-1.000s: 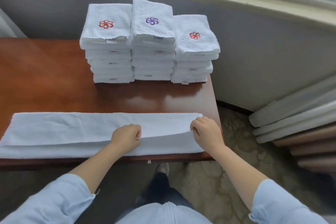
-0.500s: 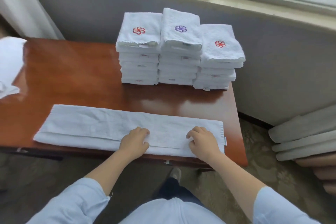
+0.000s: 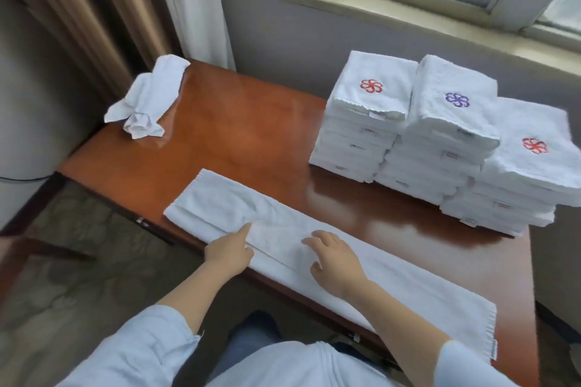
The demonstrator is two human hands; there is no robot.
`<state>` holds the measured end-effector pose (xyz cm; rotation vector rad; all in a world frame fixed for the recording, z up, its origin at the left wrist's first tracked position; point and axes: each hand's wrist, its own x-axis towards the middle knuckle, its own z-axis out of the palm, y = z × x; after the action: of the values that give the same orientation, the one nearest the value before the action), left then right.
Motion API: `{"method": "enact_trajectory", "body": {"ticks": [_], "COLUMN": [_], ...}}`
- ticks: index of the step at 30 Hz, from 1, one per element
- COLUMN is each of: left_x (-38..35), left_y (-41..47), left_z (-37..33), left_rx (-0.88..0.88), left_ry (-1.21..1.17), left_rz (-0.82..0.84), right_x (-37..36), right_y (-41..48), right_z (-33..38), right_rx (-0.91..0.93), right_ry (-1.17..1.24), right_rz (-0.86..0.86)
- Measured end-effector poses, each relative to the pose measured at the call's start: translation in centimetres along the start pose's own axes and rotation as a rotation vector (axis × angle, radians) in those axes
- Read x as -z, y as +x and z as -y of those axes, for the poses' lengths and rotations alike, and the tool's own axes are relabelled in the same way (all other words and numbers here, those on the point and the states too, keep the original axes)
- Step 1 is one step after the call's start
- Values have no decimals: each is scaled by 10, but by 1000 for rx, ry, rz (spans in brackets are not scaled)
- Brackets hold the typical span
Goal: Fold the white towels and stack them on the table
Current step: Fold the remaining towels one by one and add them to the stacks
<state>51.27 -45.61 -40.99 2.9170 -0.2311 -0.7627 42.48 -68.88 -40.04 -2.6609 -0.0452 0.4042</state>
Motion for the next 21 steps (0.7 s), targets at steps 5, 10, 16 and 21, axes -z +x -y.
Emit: {"method": "enact_trajectory", "body": {"ticks": [5, 10, 16, 21], "left_x": [20, 56, 85, 99], "left_y": [22, 62, 112, 140], "left_z": [39, 95, 150, 159], "left_rx": [4, -48, -137, -83], "left_ry": [-24, 68, 116, -33], "left_rz": [-111, -106, -91, 118], "right_x": [-16, -40, -71, -92], "right_y": [38, 80, 124, 142], "right_z": [31, 80, 133, 161], "right_rx": [12, -109, -333, -420], "right_ry": [-47, -114, -121, -110], "right_rz": [22, 31, 29, 17]}}
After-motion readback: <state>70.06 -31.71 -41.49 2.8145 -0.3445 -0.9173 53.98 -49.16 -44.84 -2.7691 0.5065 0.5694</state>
